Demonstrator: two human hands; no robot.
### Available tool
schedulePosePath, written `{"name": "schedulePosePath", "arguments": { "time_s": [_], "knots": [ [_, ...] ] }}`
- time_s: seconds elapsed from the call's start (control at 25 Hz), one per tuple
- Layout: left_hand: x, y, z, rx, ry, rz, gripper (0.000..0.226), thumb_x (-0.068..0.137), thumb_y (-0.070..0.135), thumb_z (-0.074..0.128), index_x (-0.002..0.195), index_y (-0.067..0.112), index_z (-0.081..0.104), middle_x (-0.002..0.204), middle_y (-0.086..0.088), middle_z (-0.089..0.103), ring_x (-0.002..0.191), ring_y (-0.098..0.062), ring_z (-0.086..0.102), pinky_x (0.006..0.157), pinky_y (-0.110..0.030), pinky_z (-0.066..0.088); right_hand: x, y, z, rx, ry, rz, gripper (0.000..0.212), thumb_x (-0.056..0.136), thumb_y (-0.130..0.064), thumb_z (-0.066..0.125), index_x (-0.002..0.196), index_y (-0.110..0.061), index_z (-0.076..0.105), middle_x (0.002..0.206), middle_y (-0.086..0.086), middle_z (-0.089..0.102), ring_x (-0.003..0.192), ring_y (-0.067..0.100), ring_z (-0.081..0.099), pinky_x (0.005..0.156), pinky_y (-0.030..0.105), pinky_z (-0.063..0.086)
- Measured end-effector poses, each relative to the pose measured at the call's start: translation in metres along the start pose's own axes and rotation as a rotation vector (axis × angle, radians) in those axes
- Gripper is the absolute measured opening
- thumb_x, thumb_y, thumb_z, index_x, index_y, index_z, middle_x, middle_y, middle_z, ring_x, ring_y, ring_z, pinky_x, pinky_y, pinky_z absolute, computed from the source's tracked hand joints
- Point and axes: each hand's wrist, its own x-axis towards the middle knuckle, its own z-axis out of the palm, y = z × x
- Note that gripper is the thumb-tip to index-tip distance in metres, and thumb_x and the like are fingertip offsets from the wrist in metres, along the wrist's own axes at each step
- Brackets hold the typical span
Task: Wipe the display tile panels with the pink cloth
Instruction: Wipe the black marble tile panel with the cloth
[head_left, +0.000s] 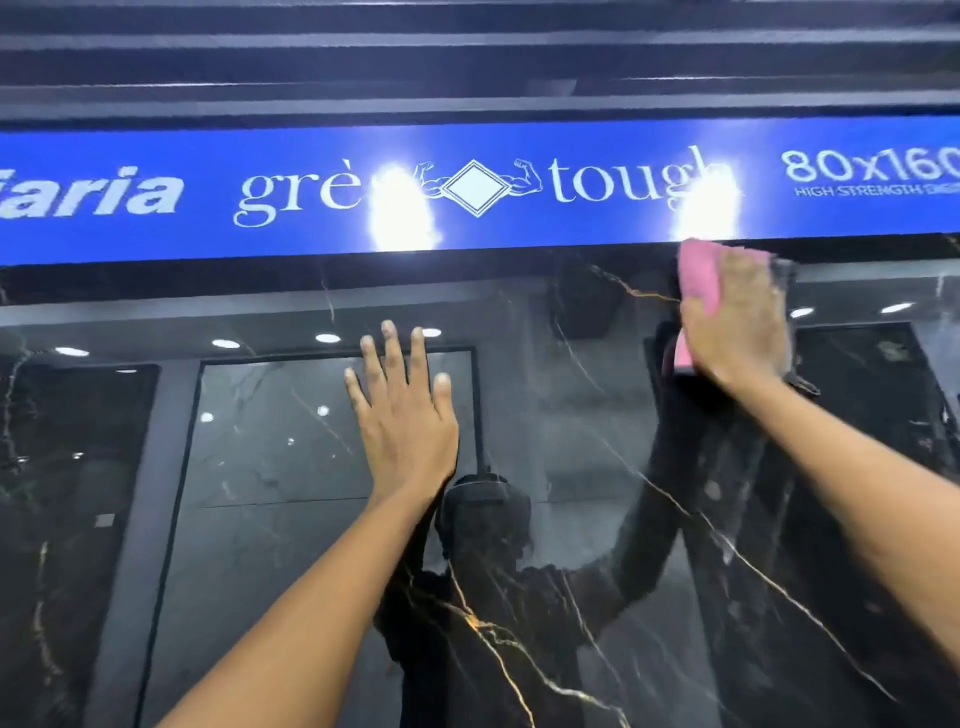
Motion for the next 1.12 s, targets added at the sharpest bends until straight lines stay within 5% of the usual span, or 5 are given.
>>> {"name": "schedulePosePath", "arguments": {
  "time_s": [0.12, 0.28, 0.52, 0.8, 1.12],
  "knots": [
    [0.003, -0.003, 0.000, 0.017, 0.010, -0.002, 0.056, 0.104, 0.036, 0.016, 0.157, 0.020, 0.008, 0.164, -0.004, -0.005, 0.151, -0.025, -0.008, 0.119, -0.043, -0.010, 0.010, -0.063, -0.001, 0.039, -0.047, 0.068, 0.069, 0.086, -0.027, 0.050, 0.149, -0.008, 0.030, 0.154, 0.014, 0.031, 0.141, 0.033, 0.027, 0.117, 0.040, 0.020],
    [0.001, -0.001, -0.001, 0.034, -0.001, -0.001, 0.057, 0.103, 0.036, 0.017, 0.157, 0.019, 0.013, 0.165, -0.003, -0.002, 0.151, -0.024, -0.006, 0.119, -0.043, -0.008, -0.025, -0.111, 0.022, 0.064, -0.345, -0.768, 0.074, 0.082, -0.034, 0.044, 0.152, -0.018, 0.026, 0.160, 0.001, 0.019, 0.148, 0.018, 0.014, 0.116, 0.024, 0.005],
    [0.002, -0.001, 0.000, 0.035, 0.010, -0.007, 0.054, 0.106, 0.032, 0.026, 0.157, 0.019, 0.013, 0.165, -0.004, -0.001, 0.151, -0.025, -0.004, 0.120, -0.044, -0.008, 0.028, -0.005, -0.007, 0.043, -0.107, -0.289, 0.082, 0.072, -0.038, 0.037, 0.150, -0.014, 0.032, 0.158, 0.009, 0.026, 0.146, 0.025, 0.021, 0.117, 0.036, 0.016],
    [-0.015, 0.000, -0.004, 0.010, -0.033, 0.010, 0.055, 0.106, 0.028, 0.028, 0.157, 0.014, 0.013, 0.165, -0.007, 0.003, 0.151, -0.026, -0.001, 0.121, -0.044, -0.004, -0.144, 0.019, 0.003, 0.043, -0.458, -1.438, 0.073, 0.072, -0.034, 0.053, 0.143, -0.019, 0.047, 0.151, 0.004, 0.040, 0.143, 0.022, 0.030, 0.120, 0.036, 0.018],
    [-0.101, -0.011, -0.009, -0.033, -0.104, 0.051, 0.056, 0.104, 0.030, 0.020, 0.156, 0.013, 0.012, 0.164, -0.002, 0.003, 0.151, -0.022, 0.000, 0.122, -0.039, -0.002, -0.138, 0.016, 0.008, 0.094, -0.194, -0.697, 0.078, 0.068, -0.031, 0.047, 0.142, -0.008, 0.047, 0.150, 0.017, 0.038, 0.141, 0.032, 0.033, 0.114, 0.050, 0.026]
  ]
}}
